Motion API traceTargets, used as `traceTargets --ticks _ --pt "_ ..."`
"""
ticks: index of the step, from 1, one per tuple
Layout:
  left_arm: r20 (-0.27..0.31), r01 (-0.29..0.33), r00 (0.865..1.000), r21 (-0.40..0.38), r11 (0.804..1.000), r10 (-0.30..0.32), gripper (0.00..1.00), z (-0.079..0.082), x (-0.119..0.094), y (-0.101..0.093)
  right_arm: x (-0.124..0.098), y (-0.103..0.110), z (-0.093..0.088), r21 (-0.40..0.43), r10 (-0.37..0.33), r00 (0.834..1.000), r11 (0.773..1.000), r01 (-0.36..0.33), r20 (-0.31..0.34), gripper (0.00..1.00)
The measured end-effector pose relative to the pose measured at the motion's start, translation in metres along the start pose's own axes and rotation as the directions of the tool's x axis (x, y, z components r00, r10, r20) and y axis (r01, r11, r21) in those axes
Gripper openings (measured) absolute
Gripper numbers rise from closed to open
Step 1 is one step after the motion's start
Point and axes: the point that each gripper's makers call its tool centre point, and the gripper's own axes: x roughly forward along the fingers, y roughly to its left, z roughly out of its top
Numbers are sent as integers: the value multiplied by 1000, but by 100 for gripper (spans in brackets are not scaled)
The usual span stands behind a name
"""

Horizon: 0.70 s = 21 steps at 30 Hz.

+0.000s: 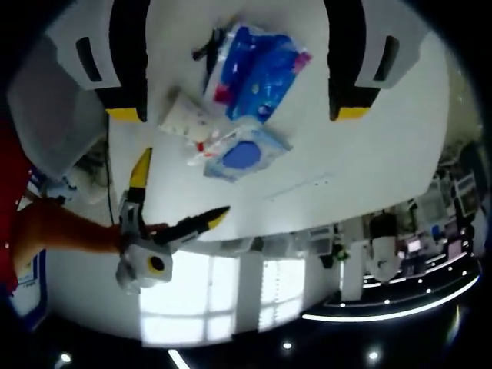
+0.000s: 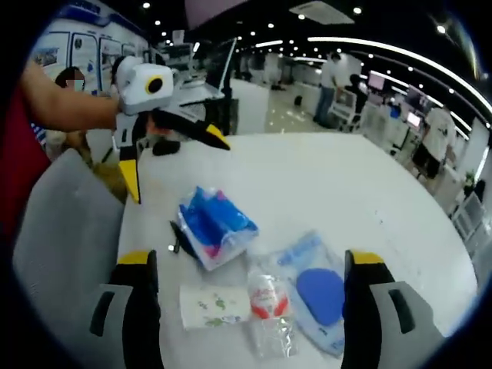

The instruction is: Arrange the tabletop items into an orderly group along one side of the table until the central work area is clear of visible clutter.

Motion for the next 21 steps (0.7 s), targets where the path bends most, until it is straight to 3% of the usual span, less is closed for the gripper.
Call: traceTargets --ticks 10,21 --pt "2 -43 999 -49 998 43 91 -26 -26 0 20 30 2 -33 61 998 998 -62 -19 95" --pt "-32 -75 997 -110 991 71 86 -55 -30 8 44 49 3 -57 119 992 991 -121 -43 89"
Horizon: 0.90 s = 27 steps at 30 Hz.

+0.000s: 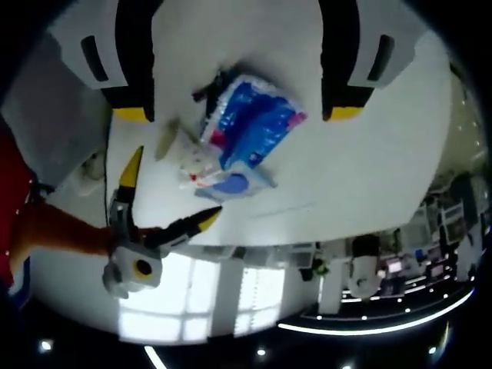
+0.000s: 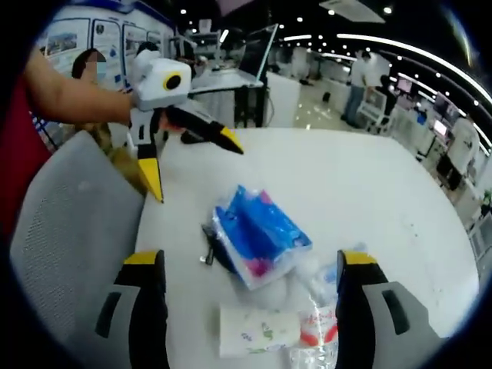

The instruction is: Arrange the tabletop items into an orderly group along one side of the table until the central work area is clear of visible clutter.

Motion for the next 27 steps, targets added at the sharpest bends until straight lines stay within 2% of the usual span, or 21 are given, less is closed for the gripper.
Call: traceTargets --ticks 9,14,17,27 --pt "-30 -17 999 -34 999 16 80 -15 10 13 16 -9 -10 22 -12 1000 1000 13 -28 74" --pt "-45 -25 999 -42 999 23 76 -22 17 20 21 -17 -17 76 -32 998 996 36 -50 55" --pt "-58 -34 998 -46 998 31 72 -27 19 25 24 -21 -19 88 -43 998 995 48 -56 49" --pt "-86 -52 995 -72 996 46 61 -35 25 32 33 -28 -23 148 -74 995 985 84 -74 38"
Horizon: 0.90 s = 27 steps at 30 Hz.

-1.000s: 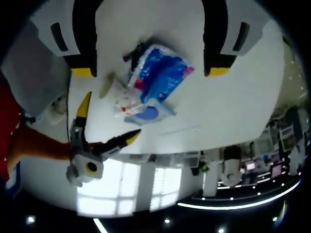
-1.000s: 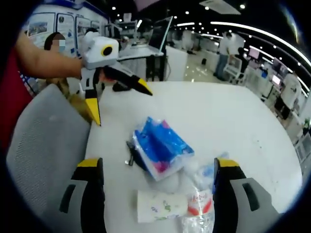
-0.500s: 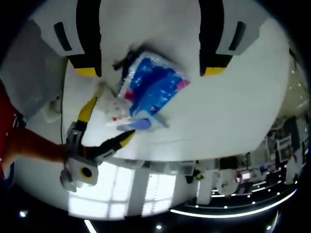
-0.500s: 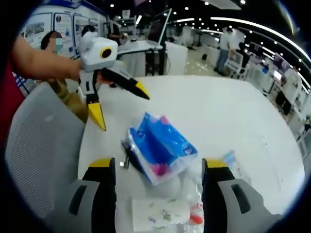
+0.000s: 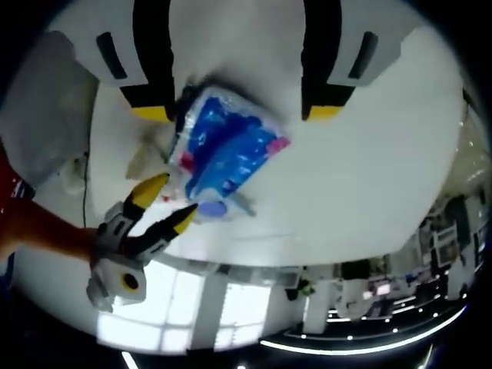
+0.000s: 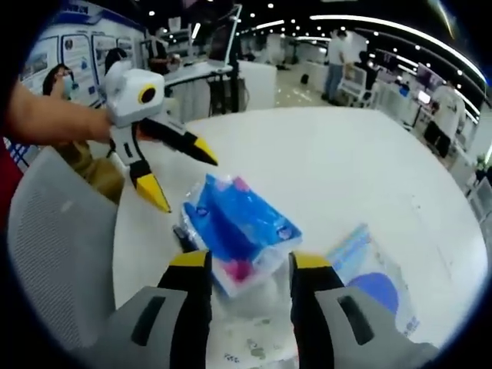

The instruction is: Arrange the tabletop items into an orderly group along one side of the table until the central work area is clear of visible clutter.

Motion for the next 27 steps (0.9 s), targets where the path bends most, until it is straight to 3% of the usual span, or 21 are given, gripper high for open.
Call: traceTargets --ticks 7,15,21,27 --pt "4 -10 1000 -32 999 10 47 0 5 4 3 -1 -3 16 -18 1000 1000 18 -16 33" --pt "3 -13 1000 -30 999 13 39 0 8 4 5 -4 -8 45 -33 999 998 34 -30 27" --pt "1 -26 1000 -24 999 26 31 -1 8 8 6 -6 -13 59 -42 998 997 45 -47 13" --pt "-6 -35 999 -28 999 35 23 -2 8 11 7 -6 -14 55 -46 997 997 49 -55 9"
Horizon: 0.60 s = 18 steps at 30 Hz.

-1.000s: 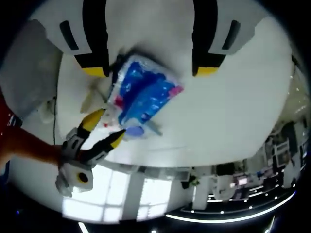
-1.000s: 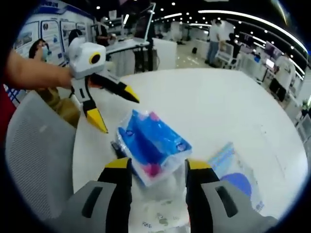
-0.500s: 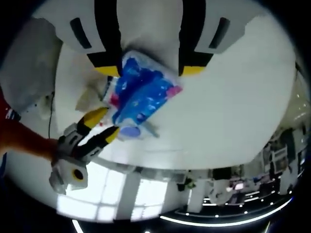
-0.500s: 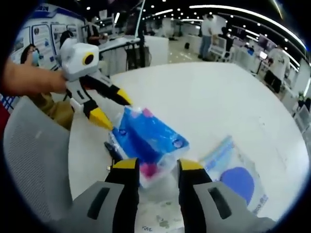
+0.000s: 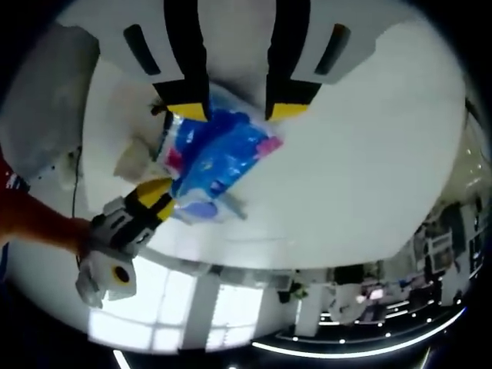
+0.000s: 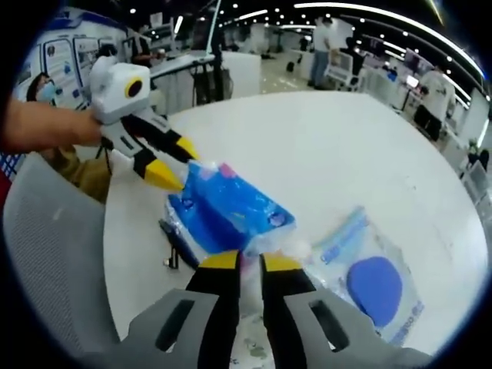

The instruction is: Arrange the tabletop items into an orderly group along one side of the table until the central work area is clear of visible clutter.

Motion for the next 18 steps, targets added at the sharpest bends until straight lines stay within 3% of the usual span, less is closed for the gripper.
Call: traceTargets --ticks 9,18 --pt "9 -17 1000 -2 1000 17 7 2 -1 4 1 0 -1 -5 -4 1000 1000 4 -3 5" --pt "19 -22 1000 -20 1000 23 1 3 -2 6 1 0 0 6 -4 1000 1000 4 -3 3"
